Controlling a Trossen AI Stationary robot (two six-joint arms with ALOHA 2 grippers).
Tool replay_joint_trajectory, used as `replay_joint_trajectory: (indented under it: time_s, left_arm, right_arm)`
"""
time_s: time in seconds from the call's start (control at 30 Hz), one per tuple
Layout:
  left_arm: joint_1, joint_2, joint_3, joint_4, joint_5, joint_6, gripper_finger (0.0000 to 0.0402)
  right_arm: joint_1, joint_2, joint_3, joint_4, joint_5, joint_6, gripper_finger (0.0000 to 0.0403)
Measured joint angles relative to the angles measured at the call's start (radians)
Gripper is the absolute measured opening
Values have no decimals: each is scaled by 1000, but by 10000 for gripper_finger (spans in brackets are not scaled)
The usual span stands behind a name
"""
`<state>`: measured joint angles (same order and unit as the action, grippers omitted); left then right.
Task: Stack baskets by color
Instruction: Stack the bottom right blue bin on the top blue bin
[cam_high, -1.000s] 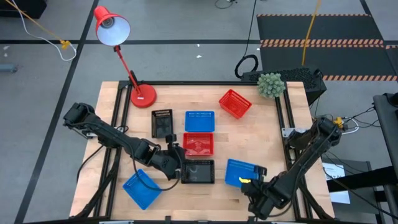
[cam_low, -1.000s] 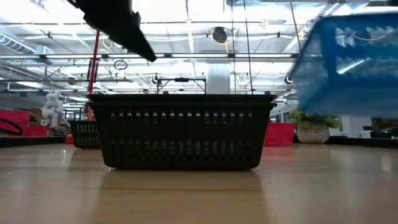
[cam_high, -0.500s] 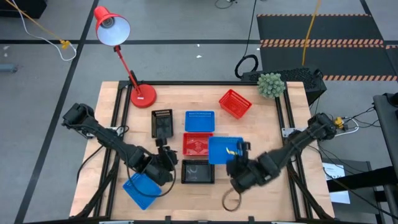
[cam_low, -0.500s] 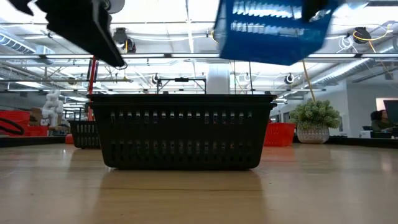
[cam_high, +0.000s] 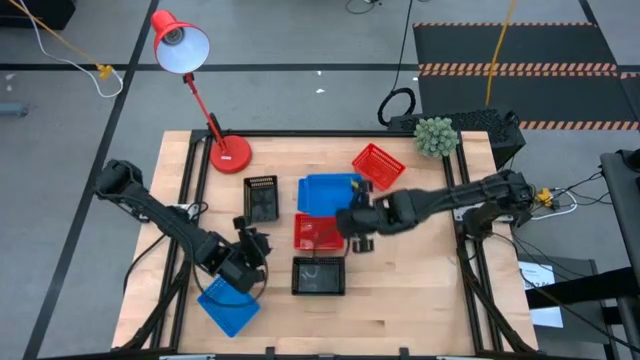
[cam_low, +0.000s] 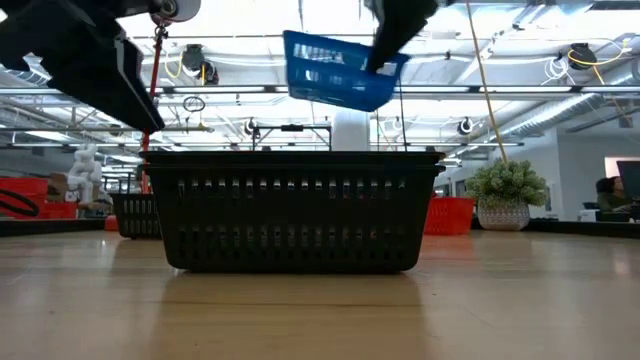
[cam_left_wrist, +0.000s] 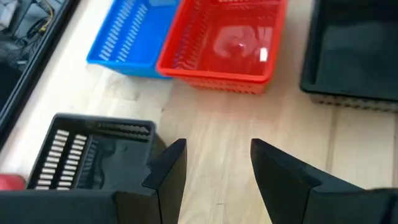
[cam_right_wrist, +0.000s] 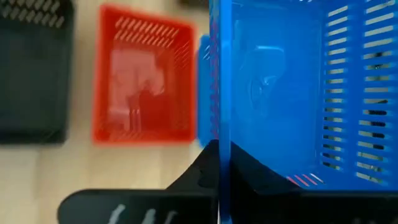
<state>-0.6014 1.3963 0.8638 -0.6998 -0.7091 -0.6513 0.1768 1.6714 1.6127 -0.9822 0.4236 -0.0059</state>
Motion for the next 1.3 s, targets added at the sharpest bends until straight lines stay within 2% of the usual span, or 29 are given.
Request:
replay_joint_trajectory:
  time_s: [0.23, 0.37, 0.7, 0.97, 1.3]
  left_arm:
    - [8, -125, -136, 104, -45, -30, 181]
    - [14, -139, -169, 160, -47, -13, 181]
    - [14, -140, -170, 186, -47, -2, 181]
    - [14, -140, -170, 186, -47, -1, 181]
    - [19, -140, -170, 194, -52, 16, 182]
  right_arm:
    - [-79, -1, -33, 147, -6, -79, 2]
    - [-101, 1, -83, 203, -52, -139, 4]
    - [-164, 0, -177, 401, -186, -174, 5]
    - [-207, 1, -215, 413, -267, -84, 5]
    - [-218, 12, -263, 467, -272, -85, 6]
